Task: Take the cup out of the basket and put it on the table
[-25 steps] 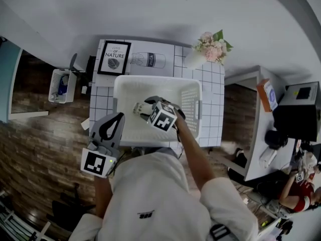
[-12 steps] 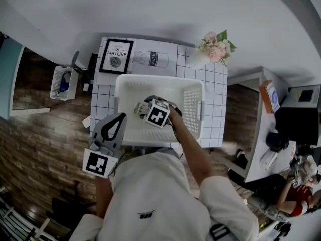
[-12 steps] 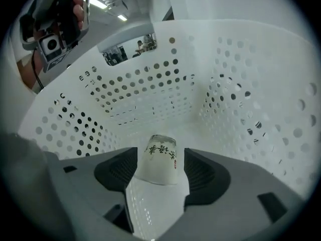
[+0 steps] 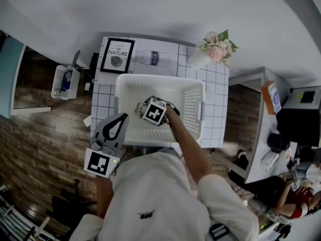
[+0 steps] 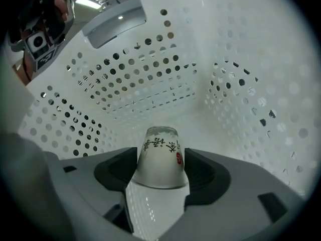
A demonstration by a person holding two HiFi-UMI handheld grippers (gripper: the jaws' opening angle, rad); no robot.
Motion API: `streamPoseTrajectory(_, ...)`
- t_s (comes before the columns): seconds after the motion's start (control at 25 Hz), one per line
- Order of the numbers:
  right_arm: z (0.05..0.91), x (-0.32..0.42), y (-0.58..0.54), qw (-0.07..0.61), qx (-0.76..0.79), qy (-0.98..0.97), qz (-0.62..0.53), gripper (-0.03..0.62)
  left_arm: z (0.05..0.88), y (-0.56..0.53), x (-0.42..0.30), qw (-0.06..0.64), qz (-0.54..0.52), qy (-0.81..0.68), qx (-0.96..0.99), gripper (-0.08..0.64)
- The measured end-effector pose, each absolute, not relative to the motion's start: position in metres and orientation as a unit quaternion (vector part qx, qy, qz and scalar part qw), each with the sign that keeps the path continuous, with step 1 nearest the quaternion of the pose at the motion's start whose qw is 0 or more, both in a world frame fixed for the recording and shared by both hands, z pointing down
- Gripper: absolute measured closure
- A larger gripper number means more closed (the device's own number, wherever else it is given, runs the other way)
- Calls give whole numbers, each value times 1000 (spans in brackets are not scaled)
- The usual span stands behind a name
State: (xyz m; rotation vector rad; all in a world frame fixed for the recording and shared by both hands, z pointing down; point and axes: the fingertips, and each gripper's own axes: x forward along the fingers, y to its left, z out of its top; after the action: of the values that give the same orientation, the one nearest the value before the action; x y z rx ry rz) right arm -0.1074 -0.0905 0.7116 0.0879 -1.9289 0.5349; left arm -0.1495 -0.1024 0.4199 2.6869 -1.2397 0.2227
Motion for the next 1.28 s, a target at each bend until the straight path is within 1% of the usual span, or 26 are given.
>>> streamPoseTrajectory(0.36, 713, -106, -93, 542, 30, -814, 209, 313, 422, -102, -142, 84, 80, -408, 906, 554)
streamPoseTrajectory(0.56, 713, -104, -109, 544, 52, -821, 164, 313, 422, -100, -142, 82, 79, -405, 907, 554)
streamPoseTrajectory(0.68, 709, -101, -110, 544, 56, -821, 161, 314, 422, -99, -143, 81, 81, -402, 909, 554)
streamPoseTrajectory(1.28, 660, -100, -118, 500, 111, -847, 141, 314, 420, -92, -139, 72, 76, -374, 922, 554)
